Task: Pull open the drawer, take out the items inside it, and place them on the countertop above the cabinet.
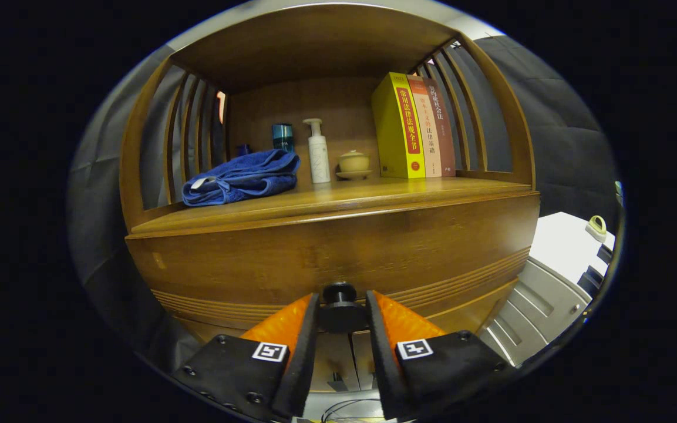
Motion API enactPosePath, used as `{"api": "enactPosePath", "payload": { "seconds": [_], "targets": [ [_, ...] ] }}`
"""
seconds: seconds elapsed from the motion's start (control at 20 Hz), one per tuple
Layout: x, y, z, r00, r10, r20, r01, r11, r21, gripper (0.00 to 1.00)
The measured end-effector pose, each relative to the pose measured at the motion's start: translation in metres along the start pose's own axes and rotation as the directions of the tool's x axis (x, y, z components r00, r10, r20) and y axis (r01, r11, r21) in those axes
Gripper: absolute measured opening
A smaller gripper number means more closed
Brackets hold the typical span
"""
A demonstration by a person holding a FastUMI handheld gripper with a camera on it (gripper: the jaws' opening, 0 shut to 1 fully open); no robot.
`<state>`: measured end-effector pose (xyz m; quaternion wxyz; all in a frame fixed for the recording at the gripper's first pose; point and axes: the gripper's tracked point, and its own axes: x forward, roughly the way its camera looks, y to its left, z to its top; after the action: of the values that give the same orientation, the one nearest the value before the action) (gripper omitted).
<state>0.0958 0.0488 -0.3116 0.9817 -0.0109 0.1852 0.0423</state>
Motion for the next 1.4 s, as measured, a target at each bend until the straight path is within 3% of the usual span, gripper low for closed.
{"api": "enactPosePath", "payload": {
  "seconds": [0.3,1.4],
  "targets": [
    [-0.016,-0.002,-0.005,1.000,-0.001,0.003,0.001,0.999,-0.034,0.40],
    [-0.156,-0.016,-0.053,0.999,0.000,-0.034,0.000,1.000,-0.008,0.40]
  ]
}}
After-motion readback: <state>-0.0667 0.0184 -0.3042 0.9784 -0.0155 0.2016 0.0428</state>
